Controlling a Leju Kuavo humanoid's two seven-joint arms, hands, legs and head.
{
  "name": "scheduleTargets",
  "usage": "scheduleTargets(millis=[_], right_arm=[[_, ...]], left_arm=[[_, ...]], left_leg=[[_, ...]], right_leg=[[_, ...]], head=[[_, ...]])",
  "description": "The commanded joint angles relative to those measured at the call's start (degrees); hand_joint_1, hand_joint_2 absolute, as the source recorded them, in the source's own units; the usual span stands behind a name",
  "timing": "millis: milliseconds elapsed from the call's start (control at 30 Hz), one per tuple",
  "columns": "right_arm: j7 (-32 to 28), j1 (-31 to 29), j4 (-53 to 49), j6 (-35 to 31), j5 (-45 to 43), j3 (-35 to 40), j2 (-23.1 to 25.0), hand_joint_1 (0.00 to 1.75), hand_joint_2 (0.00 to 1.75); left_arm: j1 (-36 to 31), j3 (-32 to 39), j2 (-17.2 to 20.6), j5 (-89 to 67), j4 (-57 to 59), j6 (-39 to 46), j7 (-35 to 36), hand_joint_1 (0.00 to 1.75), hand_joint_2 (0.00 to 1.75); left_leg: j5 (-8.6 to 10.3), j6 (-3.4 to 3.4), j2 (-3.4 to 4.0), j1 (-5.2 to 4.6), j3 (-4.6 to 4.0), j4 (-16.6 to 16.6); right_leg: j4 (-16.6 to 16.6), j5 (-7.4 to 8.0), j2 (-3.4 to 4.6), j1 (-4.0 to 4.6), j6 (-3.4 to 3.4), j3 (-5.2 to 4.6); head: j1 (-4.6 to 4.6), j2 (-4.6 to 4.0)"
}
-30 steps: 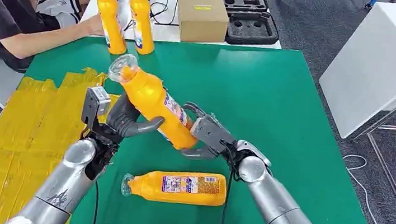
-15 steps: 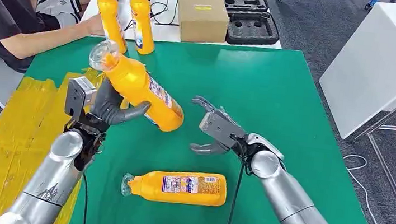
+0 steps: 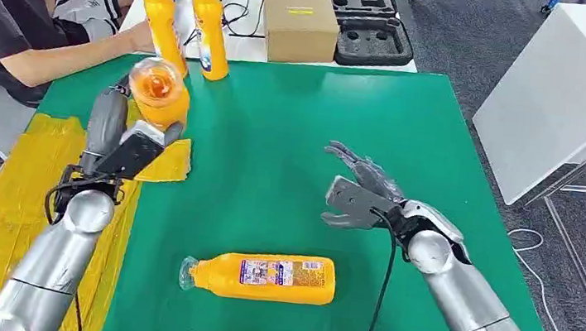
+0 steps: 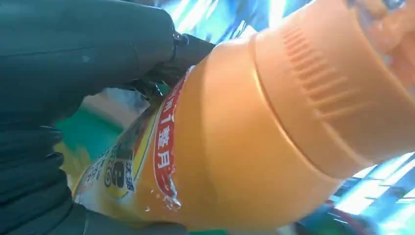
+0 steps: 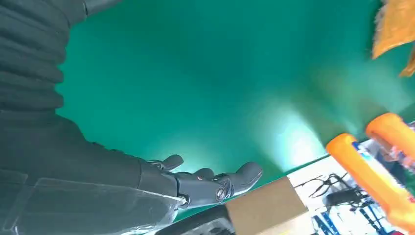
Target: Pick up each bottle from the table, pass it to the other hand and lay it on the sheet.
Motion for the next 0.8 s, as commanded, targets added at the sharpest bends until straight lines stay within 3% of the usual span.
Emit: scheduleTargets(millis=[33, 167, 233, 300, 500, 633, 733, 800], right_arm=[[0.3, 1.2, -1.8, 0.0, 1.0, -1.6, -2.1, 0.0, 1.75], [0.4, 1.1, -1.6, 0.2, 1.3, -1.8, -1.7, 0.0, 1.75], [0.3, 0.0, -0.6, 0.6, 1.5, -1.8, -1.2, 0.0, 1.75], [0.0, -2.0, 1.2, 1.2, 1.3, -1.6, -0.2, 0.0, 1.75], [0.8, -3.8, 2.9, 1.7, 0.8, -0.7, 1.2, 0.0, 1.75], [0.7, -3.5, 2.7, 1.6, 0.8, -0.6, 1.1, 0.0, 1.75], [0.7, -3.4, 2.7, 1.6, 0.8, -0.6, 1.0, 0.0, 1.75], [0.7, -3.4, 2.7, 1.6, 0.8, -0.6, 1.0, 0.0, 1.75]], left_arm=[[-3.9, -5.2, 5.4, -17.3, 0.4, -3.5, 5.2, 1.75, 1.75], [-4.6, -6.4, 6.5, -22.2, 1.3, -5.7, 7.3, 1.75, 1.75], [-6.3, -8.6, 8.7, -29.8, 3.4, -9.6, 9.5, 1.75, 1.75], [-7.6, -13.1, 11.5, -35.9, 5.2, -14.6, 7.1, 1.75, 1.75], [-9.5, -16.1, 12.8, -35.0, 8.8, -22.8, 7.0, 1.75, 1.75], [-9.5, -16.1, 13.0, -34.9, 9.3, -22.7, 6.9, 1.75, 1.75], [-9.6, -16.1, 12.9, -34.9, 9.2, -22.7, 6.9, 1.75, 1.75], [-9.6, -16.1, 12.9, -34.9, 9.2, -22.7, 6.9, 1.75, 1.75]], left_leg=[[-0.13, -0.13, -0.05, 0.07, 0.26, 0.1], [-0.04, -0.08, -0.04, 0.04, 0.08, 0.0], [-0.05, -0.1, -0.02, 0.06, 0.08, 0.1], [-0.07, -0.11, 0.0, 0.04, 0.13, 0.1], [-0.07, -0.12, 0.09, 0.04, 0.19, 0.0], [-0.06, -0.1, 0.09, 0.03, 0.18, 0.0], [-0.27, -0.27, 0.13, 0.11, 0.71, 0.0], [-0.17, -0.18, 0.01, 0.08, 0.4, 0.1]], right_leg=[[0.0, -0.14, -0.18, 0.09, -0.11, 0.3], [0.0, -0.05, -0.13, 0.05, -0.07, 0.1], [0.0, -0.06, -0.12, 0.07, -0.09, 0.09], [0.1, -0.08, -0.11, 0.06, -0.1, 0.13], [0.1, -0.06, -0.05, 0.05, -0.1, 0.16], [0.0, -0.06, -0.04, 0.04, -0.08, 0.16], [0.0, -0.25, -0.14, 0.15, -0.24, 0.68], [0.0, -0.16, -0.14, 0.11, -0.15, 0.42]], head=[[0.0, 0.0], [0.0, 0.0], [0.0, 0.0], [0.0, 0.0], [-0.04, 0.0], [-0.02, 0.0], [0.0, 0.0], [0.0, 0.0]])
